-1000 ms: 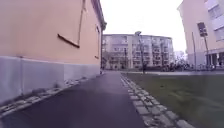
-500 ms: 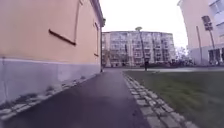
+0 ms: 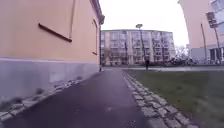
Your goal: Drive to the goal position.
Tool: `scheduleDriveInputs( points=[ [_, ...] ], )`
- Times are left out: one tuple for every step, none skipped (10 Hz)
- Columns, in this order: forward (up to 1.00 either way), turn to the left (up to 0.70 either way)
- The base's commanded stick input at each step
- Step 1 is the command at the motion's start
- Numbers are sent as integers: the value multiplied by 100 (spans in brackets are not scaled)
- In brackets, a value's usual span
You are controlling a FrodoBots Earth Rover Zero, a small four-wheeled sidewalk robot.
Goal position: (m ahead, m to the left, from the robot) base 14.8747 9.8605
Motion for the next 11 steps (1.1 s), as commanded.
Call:
scheduleDriveInputs(
  points=[
    [85,0],
    [85,0],
    [85,0],
    [85,0],
    [85,0],
    [85,0],
    [85,0],
    [85,0],
    [85,0],
    [85,0],
    [85,0]
  ],
)
